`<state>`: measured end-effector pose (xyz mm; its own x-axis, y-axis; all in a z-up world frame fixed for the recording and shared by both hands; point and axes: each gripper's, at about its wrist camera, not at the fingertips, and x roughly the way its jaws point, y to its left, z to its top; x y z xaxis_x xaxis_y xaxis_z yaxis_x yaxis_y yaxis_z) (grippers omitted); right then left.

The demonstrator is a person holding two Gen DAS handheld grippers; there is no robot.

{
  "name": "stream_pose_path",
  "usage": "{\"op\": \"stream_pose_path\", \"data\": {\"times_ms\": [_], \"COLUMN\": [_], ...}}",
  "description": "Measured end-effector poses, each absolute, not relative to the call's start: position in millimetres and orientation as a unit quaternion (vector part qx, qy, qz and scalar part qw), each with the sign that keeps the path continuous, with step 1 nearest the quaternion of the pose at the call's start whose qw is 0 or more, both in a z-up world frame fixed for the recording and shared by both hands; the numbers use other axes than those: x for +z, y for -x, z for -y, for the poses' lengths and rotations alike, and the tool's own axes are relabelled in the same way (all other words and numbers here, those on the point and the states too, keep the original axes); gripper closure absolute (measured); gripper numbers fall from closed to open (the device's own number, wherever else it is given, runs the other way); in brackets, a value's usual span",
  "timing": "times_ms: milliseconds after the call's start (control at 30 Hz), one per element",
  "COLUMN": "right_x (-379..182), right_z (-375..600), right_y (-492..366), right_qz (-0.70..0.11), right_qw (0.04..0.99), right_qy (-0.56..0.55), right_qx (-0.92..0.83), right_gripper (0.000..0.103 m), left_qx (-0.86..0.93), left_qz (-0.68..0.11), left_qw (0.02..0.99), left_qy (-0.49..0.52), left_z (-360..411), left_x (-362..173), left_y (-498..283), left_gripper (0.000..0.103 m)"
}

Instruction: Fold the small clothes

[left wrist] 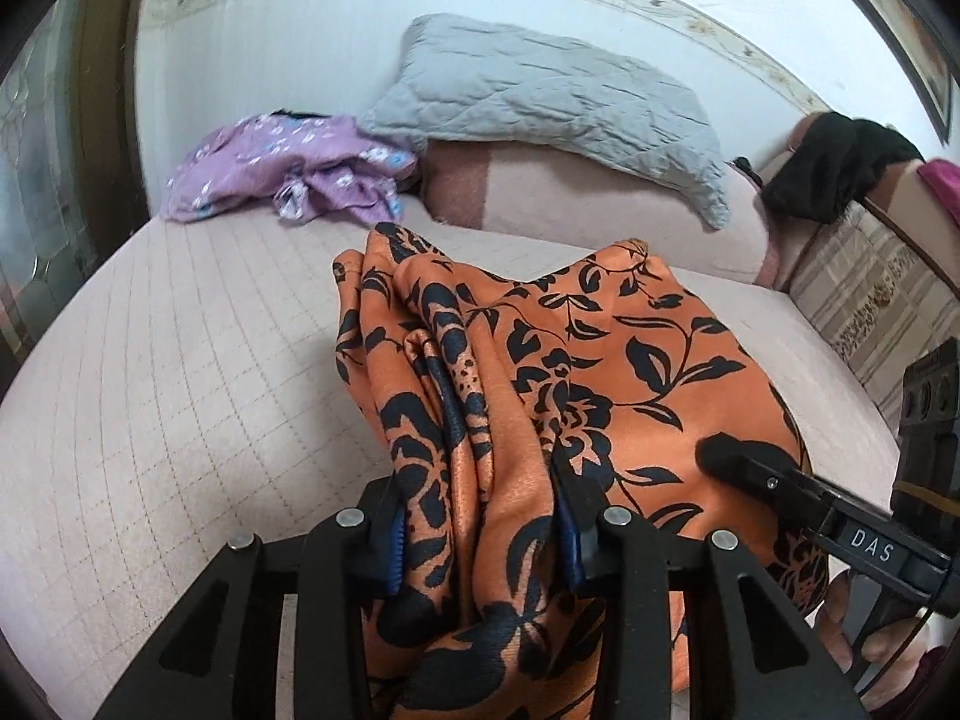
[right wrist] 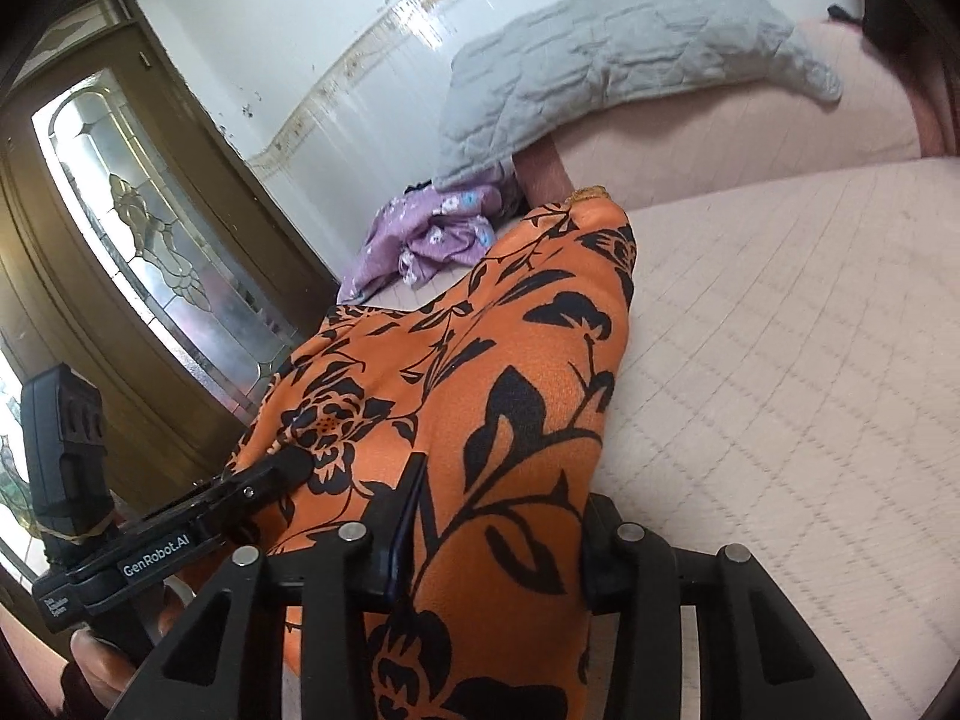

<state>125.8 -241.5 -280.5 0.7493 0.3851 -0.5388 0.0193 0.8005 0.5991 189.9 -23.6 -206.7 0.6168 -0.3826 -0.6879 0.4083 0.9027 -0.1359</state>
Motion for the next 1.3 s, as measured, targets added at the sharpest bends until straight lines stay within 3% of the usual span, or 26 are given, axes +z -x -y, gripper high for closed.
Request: {"op": "stream_pose_path", "data": {"times_ms": [533, 1300], "right_x": [-288, -342], "right_z": [281, 291], "right_y": [-92, -114], "right_qz": [-0.356, -0.431], "right_qw": [0.879, 0.819], "right_qy": [-0.307, -0.374], "right_qx": [0.076, 0.063], "right_gripper": [0.060, 0.059], "left_qx": [-0.246, -0.229], "left_qz": [-0.371, -0.406], "left_qw": [0.889, 0.870], "left_qy": [-0.105, -0.162], "left_z": [82, 93], "left_x": [-218, -247], "left_y": [-157, -164], "left_gripper": [0.064, 0.061]}}
